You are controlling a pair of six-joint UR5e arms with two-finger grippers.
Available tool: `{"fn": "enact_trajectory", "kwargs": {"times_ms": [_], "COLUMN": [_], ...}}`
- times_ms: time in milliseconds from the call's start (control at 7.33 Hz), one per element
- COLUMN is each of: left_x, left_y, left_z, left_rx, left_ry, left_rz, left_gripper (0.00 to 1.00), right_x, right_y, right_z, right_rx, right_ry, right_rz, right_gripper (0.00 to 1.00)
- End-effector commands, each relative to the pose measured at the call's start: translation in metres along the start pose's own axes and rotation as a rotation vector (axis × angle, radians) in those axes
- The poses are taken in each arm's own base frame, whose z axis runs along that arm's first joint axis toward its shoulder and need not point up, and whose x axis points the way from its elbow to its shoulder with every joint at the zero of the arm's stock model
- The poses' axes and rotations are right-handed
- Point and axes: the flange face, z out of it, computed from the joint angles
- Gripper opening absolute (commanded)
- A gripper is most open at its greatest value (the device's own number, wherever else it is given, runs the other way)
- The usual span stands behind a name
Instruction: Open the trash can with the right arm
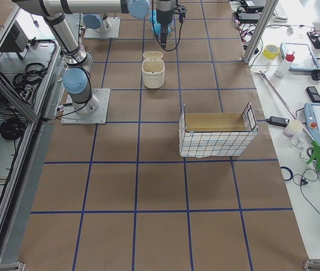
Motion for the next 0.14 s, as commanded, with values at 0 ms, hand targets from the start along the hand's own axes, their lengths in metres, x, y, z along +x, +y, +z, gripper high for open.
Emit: {"fn": "enact_trajectory", "kwargs": {"times_ms": [0], "left_x": [0.0000], "left_y": [0.0000], "left_z": [0.0000], "left_rx": [0.000], "left_ry": [0.000], "left_rz": [0.000], "left_gripper": [1.00], "right_x": [0.0000], "right_y": [-0.0001], "right_z": [-0.0001], "right_rx": [-0.002], "right_ry": [0.000], "right_rz": [0.002], "right_gripper": [1.00]}}
